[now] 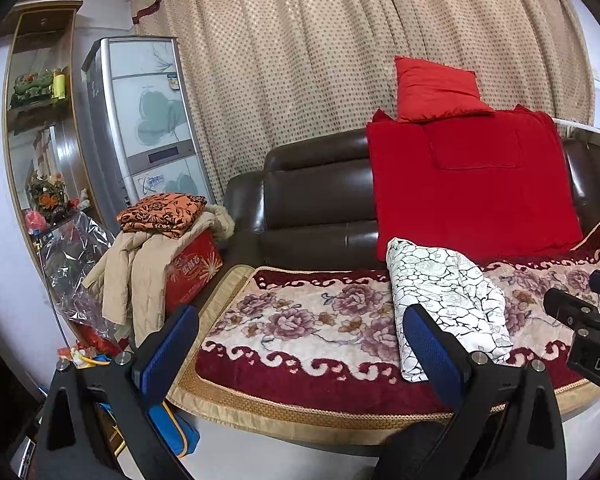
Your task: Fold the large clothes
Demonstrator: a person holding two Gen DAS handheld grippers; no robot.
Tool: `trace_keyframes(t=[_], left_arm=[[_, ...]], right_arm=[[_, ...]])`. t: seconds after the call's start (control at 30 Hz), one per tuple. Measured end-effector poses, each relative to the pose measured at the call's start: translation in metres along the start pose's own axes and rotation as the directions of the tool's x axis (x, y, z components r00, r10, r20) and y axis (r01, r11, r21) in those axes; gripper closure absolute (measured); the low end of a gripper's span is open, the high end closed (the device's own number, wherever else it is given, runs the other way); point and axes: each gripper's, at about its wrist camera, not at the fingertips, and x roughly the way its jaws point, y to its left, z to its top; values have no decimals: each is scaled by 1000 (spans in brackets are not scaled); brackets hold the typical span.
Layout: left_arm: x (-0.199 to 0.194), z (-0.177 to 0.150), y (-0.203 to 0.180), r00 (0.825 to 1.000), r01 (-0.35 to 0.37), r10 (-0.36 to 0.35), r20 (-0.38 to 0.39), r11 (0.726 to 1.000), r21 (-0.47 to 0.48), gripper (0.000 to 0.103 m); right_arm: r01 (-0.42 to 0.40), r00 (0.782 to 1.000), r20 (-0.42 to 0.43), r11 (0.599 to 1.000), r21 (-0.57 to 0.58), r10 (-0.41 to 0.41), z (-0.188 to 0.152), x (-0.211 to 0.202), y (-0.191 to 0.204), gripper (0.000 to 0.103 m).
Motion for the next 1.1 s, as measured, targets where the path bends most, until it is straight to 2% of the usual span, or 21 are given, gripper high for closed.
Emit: trace_keyframes(t=[0.67,1.1], left_arm=[[25,4,0,999,8,-8,-40,1000,-23,1],[41,9,-15,998,13,-12,-62,1000,5,1]], right_arm=[[35,999,23,999,-25,-35,5,15,7,30],[52,999,17,998,-38,-51,7,31,6,30]])
